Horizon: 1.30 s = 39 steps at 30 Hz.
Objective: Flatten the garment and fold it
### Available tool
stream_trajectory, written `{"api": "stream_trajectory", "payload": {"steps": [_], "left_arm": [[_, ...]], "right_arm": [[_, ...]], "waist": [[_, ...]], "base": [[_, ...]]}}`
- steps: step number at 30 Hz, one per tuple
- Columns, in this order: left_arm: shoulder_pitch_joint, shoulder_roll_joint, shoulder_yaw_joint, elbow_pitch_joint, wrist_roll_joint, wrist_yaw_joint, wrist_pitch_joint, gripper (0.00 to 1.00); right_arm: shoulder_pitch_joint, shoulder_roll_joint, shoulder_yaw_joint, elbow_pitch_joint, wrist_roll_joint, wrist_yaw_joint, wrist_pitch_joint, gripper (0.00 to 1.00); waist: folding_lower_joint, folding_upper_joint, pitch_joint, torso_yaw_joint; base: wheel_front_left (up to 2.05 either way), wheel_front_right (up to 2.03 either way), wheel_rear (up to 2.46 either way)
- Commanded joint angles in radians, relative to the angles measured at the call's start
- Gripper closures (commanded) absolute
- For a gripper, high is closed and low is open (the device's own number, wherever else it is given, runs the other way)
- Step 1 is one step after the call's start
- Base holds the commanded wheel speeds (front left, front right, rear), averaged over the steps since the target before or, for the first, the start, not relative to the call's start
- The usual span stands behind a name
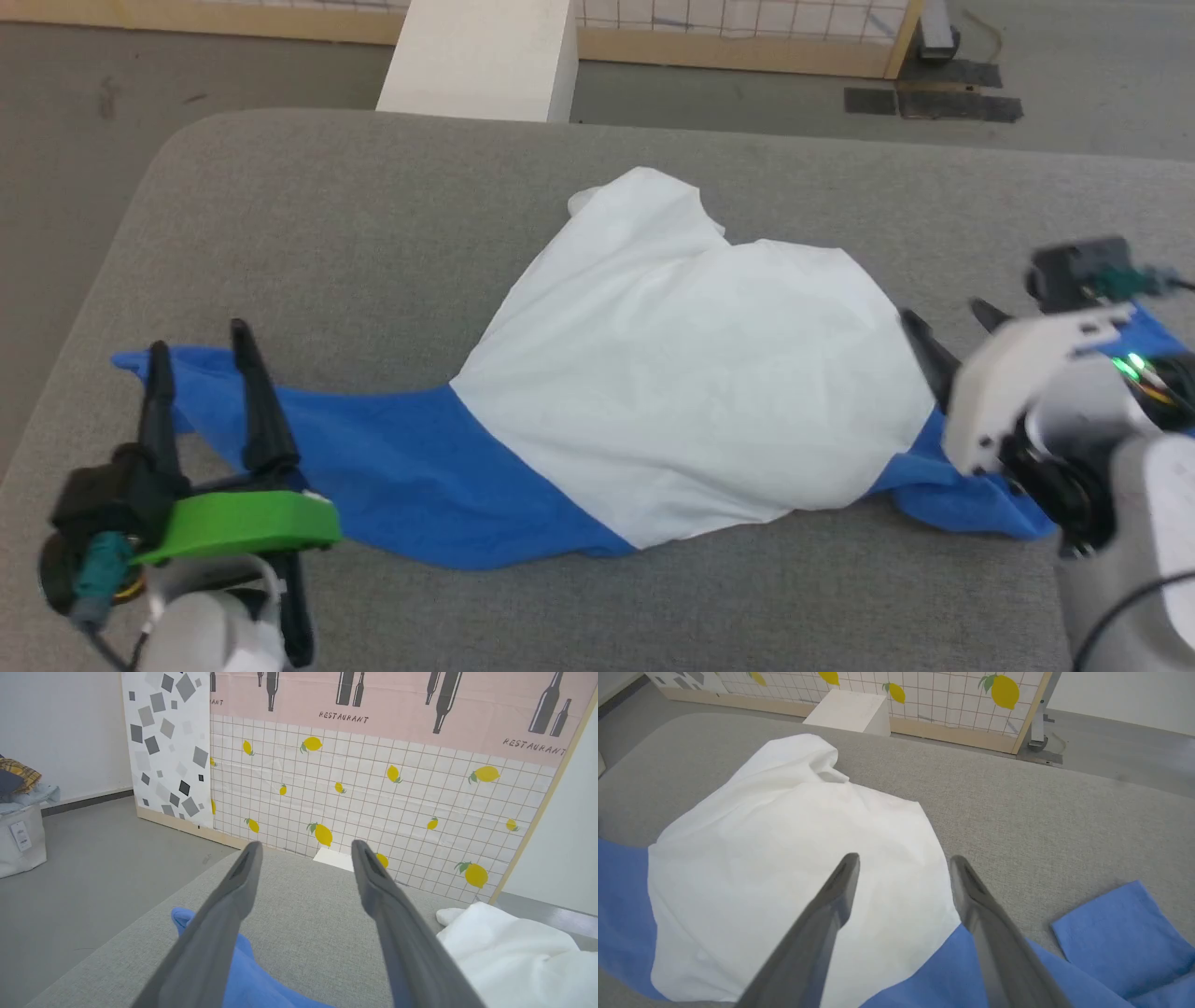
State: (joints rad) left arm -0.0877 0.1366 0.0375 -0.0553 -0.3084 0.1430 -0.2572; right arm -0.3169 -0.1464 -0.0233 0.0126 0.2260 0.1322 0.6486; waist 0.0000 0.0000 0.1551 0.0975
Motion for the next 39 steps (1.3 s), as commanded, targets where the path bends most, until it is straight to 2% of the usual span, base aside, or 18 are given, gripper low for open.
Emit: {"api": "stream_trajectory", "payload": {"steps": [1,5,8,12,20,25,26,27,28,33,39], "left_arm": [[0.015,-0.012,-0.009,-0.003,0.022,-0.010,-0.004,0.00],[0.008,-0.046,-0.035,-0.002,0.045,-0.033,-0.004,0.00],[-0.009,-0.064,-0.048,0.007,0.049,-0.048,-0.004,0.00],[-0.039,-0.077,-0.069,0.003,0.061,-0.057,-0.004,0.00],[-0.069,-0.086,-0.102,-0.022,0.060,-0.048,-0.004,0.00],[-0.081,-0.086,-0.130,-0.020,0.033,-0.032,-0.004,0.00],[-0.084,-0.086,-0.136,-0.019,0.027,-0.028,-0.004,0.00],[-0.086,-0.086,-0.141,-0.018,0.023,-0.025,-0.004,0.00],[-0.089,-0.086,-0.145,-0.018,0.020,-0.023,-0.004,0.00],[-0.102,-0.086,-0.168,-0.018,0.002,-0.016,-0.004,0.00],[-0.118,-0.086,-0.195,-0.031,-0.015,-0.009,-0.004,0.00]], "right_arm": [[-0.047,-0.002,0.037,0.024,0.002,-0.002,0.007,0.00],[-0.179,-0.025,0.168,0.117,-0.051,-0.002,0.043,0.00],[-0.277,-0.019,0.252,0.187,-0.080,-0.002,0.068,0.00],[-0.382,-0.026,0.336,0.290,-0.112,-0.002,0.095,0.00],[-0.508,-0.029,0.441,0.500,-0.143,-0.002,0.122,0.00],[-0.528,-0.046,0.571,0.587,-0.071,-0.002,0.196,0.00],[-0.530,-0.053,0.589,0.597,-0.045,-0.002,0.217,0.03],[-0.534,-0.059,0.601,0.601,-0.018,-0.002,0.231,0.87],[-0.541,-0.067,0.607,0.599,-0.004,-0.002,0.232,1.00],[-0.594,-0.079,0.563,0.584,0.027,-0.002,0.152,1.00],[-0.696,-0.047,0.432,0.624,-0.049,-0.002,0.044,1.00]], "waist": [[0.0000,0.0000,0.021,0.019],[0.0000,0.0000,0.065,0.045],[0.0000,0.0000,0.098,0.068],[0.0000,0.0000,0.142,0.099],[0.0000,0.0000,0.213,0.131],[0.0000,0.0000,0.235,0.141],[0.0000,0.0000,0.238,0.143],[0.0000,0.0000,0.241,0.146],[0.0000,0.0000,0.245,0.149],[0.0000,0.0000,0.267,0.169],[0.0000,0.0000,0.304,0.205]], "base": [[0.00,0.00,0.00],[0.00,0.00,0.00],[0.00,0.00,0.00],[0.00,0.00,0.00],[0.00,0.00,0.00],[0.00,0.00,0.00],[0.00,0.00,0.00],[0.00,0.00,0.00],[0.00,0.00,0.00],[0.00,0.00,0.00],[0.00,0.00,0.00]]}}
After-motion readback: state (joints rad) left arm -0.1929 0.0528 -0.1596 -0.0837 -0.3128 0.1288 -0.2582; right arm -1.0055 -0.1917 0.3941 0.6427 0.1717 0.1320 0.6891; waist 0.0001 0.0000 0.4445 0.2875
